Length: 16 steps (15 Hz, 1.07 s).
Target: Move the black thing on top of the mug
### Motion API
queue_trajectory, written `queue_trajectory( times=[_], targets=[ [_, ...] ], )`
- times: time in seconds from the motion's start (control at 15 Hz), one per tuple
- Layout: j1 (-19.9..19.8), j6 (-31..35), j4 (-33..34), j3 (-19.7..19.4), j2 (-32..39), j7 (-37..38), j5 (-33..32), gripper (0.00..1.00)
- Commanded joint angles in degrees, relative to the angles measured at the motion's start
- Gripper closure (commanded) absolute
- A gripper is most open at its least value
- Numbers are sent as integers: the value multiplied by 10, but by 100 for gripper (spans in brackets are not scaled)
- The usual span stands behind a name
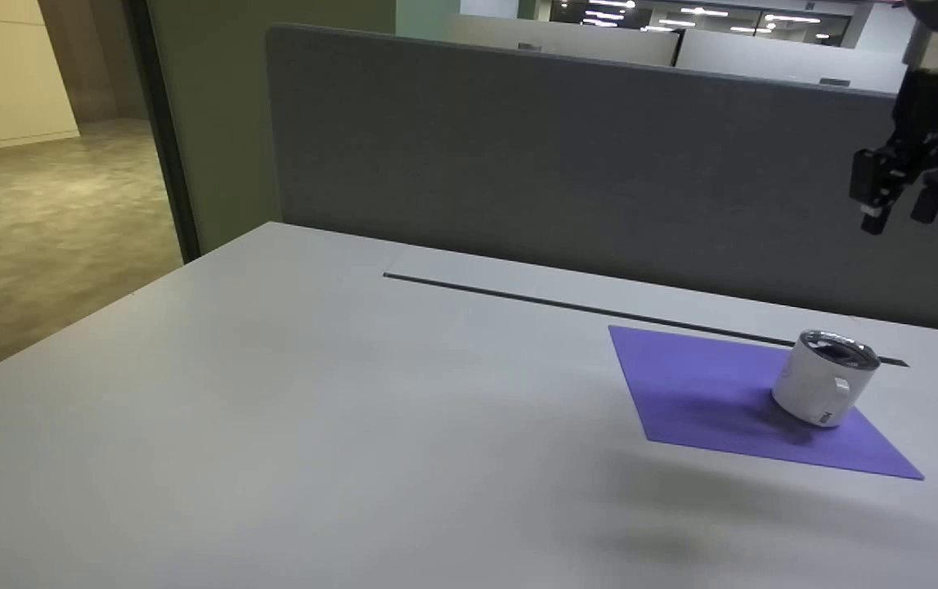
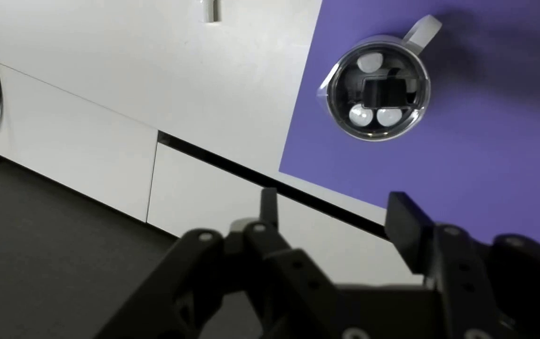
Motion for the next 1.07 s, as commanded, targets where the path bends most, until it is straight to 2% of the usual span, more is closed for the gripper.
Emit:
queue_trajectory(
  times=[0.0,0.27,0.33,0.6,0.67,1.0],
  targets=[
    [21,-32,60,-22,61,36,-27,68],
    [31,-48,74,-33,93,51,-33,95],
    [31,-59,75,-33,98,49,-30,99],
    [29,-80,67,-34,100,51,-26,100],
    [22,-61,57,-25,98,31,-23,100],
    [22,-68,57,-26,98,33,-23,100]
  ],
)
